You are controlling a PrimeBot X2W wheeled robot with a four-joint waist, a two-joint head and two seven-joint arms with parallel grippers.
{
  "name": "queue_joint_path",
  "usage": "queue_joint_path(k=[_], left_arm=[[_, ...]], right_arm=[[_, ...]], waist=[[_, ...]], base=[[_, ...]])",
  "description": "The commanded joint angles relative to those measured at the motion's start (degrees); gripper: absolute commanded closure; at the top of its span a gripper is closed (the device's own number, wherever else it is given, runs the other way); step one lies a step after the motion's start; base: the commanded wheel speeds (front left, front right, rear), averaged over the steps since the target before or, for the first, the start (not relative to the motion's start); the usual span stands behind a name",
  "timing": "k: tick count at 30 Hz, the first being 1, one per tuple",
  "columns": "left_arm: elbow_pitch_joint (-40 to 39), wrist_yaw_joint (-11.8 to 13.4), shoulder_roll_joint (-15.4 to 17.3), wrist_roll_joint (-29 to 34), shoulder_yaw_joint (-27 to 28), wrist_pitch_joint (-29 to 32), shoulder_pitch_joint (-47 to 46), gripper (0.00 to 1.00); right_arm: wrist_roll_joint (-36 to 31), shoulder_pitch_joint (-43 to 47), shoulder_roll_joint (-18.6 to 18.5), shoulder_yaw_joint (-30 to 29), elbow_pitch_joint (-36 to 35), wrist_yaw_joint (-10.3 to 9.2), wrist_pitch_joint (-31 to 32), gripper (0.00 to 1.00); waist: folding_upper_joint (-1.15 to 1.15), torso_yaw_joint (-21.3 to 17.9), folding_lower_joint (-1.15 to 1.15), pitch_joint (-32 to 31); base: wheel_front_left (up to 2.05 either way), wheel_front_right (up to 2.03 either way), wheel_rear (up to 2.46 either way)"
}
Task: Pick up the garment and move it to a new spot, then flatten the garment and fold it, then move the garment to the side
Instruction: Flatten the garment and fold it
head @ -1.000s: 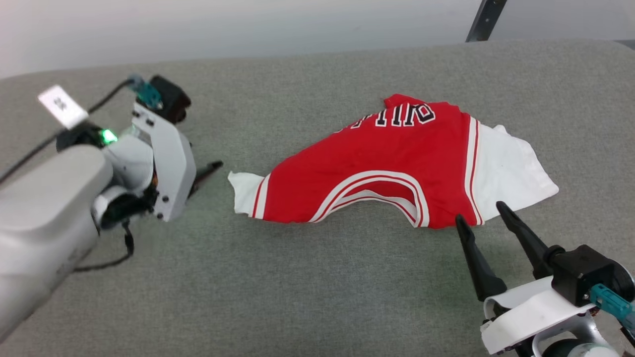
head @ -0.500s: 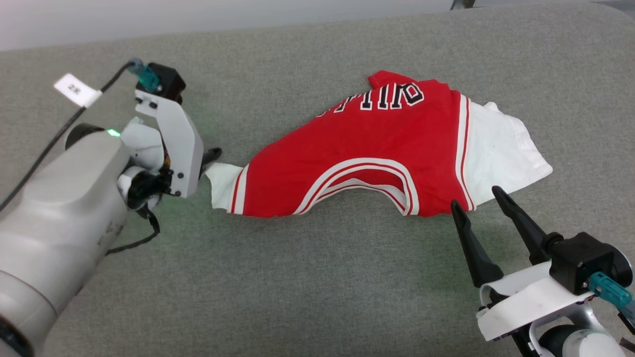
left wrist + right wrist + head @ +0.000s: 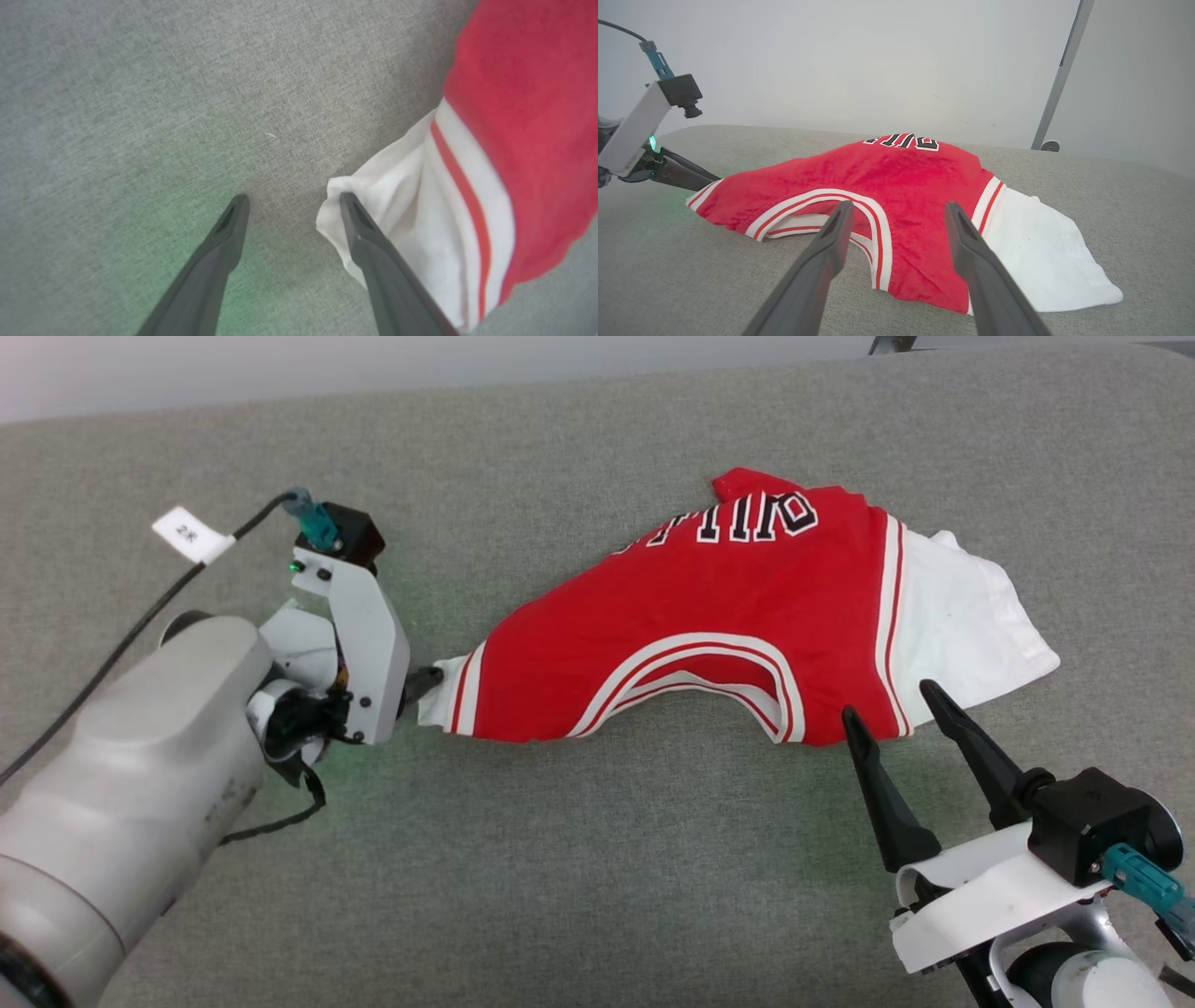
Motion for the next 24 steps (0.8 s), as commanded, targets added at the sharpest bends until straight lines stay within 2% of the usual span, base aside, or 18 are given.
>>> queue_joint_path(k=[1, 6, 10, 15, 21, 22, 23, 24], left_arm=[[-0.4, -0.1, 0.0, -1.1, -0.2, 0.6, 1.3, 0.00], [-2.4, -0.1, 0.2, -3.5, -0.3, 2.3, 1.8, 0.00], [-3.7, -0.1, 0.7, -4.7, 0.3, 0.9, 1.0, 0.00], [-4.2, -0.1, 1.0, -5.5, 0.7, -0.5, -0.1, 0.00], [-4.4, -0.1, 1.0, -4.3, -0.2, 1.0, 0.6, 0.00], [-4.6, -0.1, 0.9, -4.6, -0.2, 0.8, 0.9, 0.16], [-4.6, -0.1, 0.8, -5.1, -0.3, 1.1, 1.2, 0.65], [-4.7, -0.1, 0.8, -5.3, -0.4, 1.6, 1.3, 1.00]], right_arm=[[0.2, -0.7, -0.1, 0.1, -0.1, -0.06, -0.2, 0.00], [0.3, -0.7, -0.1, 0.1, -0.1, -0.06, -0.3, 0.00], [0.3, -0.6, 0.1, 0.0, -0.2, -0.06, -0.4, 0.00], [0.2, -0.3, 0.3, 0.0, -0.2, -0.06, -0.4, 0.00], [0.3, -0.4, 0.3, 0.2, -0.1, -0.06, -0.5, 0.00], [0.4, -0.4, 0.4, 0.2, -0.1, -0.06, -0.5, 0.00], [0.3, -0.4, 0.4, 0.1, -0.1, -0.06, -0.6, 0.00], [0.3, -0.5, 0.4, 0.1, 0.0, -0.06, -0.6, 0.00]], waist=[[0.00, 0.0, 0.00, 0.1], [0.00, -0.4, 0.00, 0.1], [0.00, -0.7, 0.00, 0.2], [0.00, -0.8, 0.00, 0.3], [0.00, -1.0, 0.00, 0.4], [0.00, -1.0, 0.00, 0.5], [0.00, -1.0, 0.00, 0.6], [0.00, -1.0, 0.00, 0.6]], base=[[0.00, 0.00, 0.00], [0.00, 0.00, 0.00], [0.00, 0.00, 0.00], [0.00, 0.00, 0.00], [0.00, 0.00, 0.00], [0.00, 0.00, 0.00], [0.00, 0.00, 0.00], [0.00, 0.00, 0.00]])
